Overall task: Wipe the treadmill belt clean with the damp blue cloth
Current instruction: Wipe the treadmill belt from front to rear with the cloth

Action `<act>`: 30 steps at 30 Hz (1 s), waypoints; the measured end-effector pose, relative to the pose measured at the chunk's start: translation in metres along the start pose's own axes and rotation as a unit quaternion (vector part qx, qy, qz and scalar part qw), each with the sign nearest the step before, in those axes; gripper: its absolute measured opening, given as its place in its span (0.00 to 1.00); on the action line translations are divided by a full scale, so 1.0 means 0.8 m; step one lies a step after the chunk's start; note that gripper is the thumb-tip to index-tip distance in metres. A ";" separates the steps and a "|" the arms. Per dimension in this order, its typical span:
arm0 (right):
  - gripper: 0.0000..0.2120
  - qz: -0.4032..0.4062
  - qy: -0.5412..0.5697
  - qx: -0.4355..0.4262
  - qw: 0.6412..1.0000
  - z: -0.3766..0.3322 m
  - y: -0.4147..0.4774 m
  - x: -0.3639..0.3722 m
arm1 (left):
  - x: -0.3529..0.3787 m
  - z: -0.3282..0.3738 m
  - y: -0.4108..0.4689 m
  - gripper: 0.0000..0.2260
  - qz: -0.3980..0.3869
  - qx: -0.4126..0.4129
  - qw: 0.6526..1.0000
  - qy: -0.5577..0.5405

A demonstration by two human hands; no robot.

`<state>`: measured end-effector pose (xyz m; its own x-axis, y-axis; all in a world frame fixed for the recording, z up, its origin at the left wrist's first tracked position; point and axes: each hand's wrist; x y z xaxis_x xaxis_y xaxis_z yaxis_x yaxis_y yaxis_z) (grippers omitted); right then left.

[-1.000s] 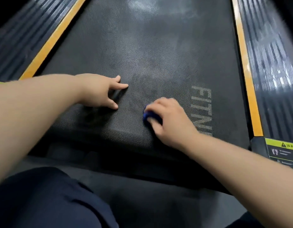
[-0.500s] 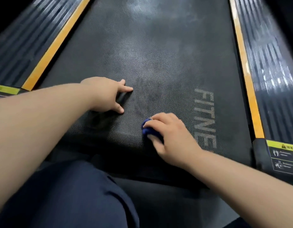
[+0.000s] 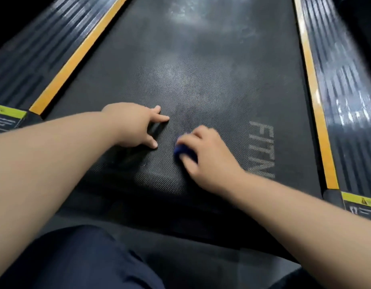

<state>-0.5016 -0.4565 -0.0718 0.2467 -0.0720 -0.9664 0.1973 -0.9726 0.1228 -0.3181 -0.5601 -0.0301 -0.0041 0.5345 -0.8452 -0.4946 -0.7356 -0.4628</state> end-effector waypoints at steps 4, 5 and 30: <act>0.12 -0.006 0.012 -0.066 0.998 -0.006 -0.027 -0.005 | 0.001 0.004 0.000 0.36 0.002 -0.007 1.000 0.012; 0.11 0.005 -0.004 -0.065 0.998 0.001 -0.013 -0.005 | 0.002 0.003 -0.001 0.36 0.003 -0.004 1.000 0.010; 0.14 0.030 -0.055 0.059 0.996 0.082 0.106 0.001 | 0.022 0.008 -0.011 0.32 0.074 -0.074 0.990 -0.096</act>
<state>-0.5465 -0.5536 -0.0772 0.1478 -0.1482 -0.9778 0.0700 -0.9847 0.1598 -0.3191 -0.5412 -0.0393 -0.2400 0.4750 -0.8466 -0.3435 -0.8573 -0.3836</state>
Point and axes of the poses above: each hand's wrist, its own y-axis towards the middle knuckle, its own x-axis out of the palm, z = x × y, and after that the axes turned 11 degrees about -y, right-handed
